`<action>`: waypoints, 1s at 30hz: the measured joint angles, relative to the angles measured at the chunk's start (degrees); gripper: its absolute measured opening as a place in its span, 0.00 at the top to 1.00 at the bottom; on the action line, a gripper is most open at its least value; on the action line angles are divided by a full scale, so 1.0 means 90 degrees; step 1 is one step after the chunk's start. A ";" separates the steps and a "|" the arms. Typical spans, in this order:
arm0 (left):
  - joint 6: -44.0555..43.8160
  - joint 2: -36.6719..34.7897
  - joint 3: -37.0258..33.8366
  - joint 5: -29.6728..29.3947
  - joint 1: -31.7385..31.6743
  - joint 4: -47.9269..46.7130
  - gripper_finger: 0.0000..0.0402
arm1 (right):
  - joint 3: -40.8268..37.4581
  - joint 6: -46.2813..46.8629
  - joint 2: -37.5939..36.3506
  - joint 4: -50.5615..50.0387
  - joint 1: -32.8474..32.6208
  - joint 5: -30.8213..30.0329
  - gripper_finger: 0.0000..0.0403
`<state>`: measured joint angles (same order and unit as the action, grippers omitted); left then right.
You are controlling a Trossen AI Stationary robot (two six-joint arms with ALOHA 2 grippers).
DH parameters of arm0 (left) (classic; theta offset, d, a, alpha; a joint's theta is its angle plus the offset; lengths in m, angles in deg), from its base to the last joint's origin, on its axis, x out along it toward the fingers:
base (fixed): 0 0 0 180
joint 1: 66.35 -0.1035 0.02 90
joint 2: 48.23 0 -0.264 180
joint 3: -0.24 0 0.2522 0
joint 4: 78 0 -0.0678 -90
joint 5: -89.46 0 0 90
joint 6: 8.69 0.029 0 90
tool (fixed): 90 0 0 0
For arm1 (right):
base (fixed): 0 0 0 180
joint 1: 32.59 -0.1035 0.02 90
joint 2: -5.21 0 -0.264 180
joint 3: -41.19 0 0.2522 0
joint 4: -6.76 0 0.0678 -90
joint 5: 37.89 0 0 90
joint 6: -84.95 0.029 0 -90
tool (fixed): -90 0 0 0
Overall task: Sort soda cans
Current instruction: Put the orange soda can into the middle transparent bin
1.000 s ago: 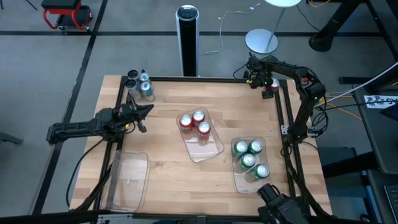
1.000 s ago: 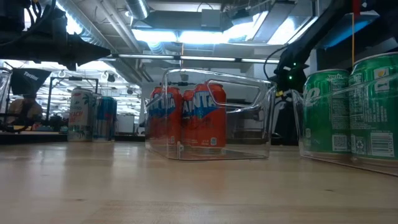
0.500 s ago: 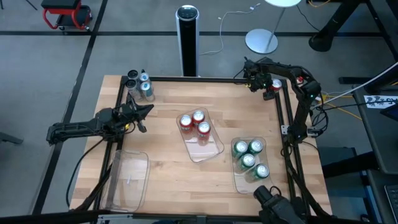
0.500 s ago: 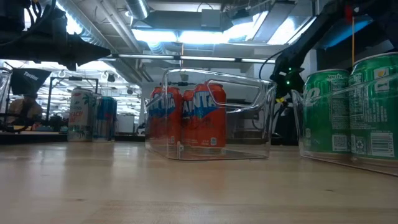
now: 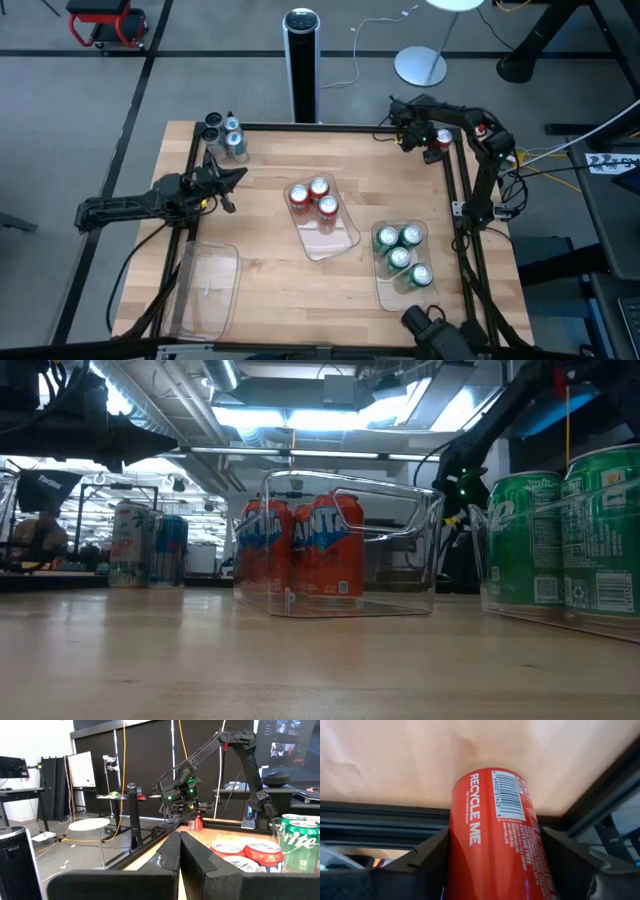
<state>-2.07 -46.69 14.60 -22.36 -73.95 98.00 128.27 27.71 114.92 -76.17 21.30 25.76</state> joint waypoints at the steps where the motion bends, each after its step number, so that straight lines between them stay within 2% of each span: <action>1: 0.0001 -0.0001 0.0002 0.0002 -0.0002 0.0017 1.00 | -0.0008 -0.0014 -0.0030 -0.0025 -0.0064 0.0052 0.32; 11: 0.0003 0.0000 0.0000 0.0000 -0.0002 0.0033 1.00 | -0.0009 -0.0032 -0.0163 0.0242 -0.1017 0.0191 0.32; 30: -0.0016 0.0000 0.0000 0.0001 -0.0002 0.0031 1.00 | 0.0106 0.0127 -0.0173 0.0346 -0.2859 -0.0084 0.32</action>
<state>-2.21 -46.69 14.61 -22.35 -73.97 98.28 129.22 28.85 113.37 -73.06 -4.44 25.01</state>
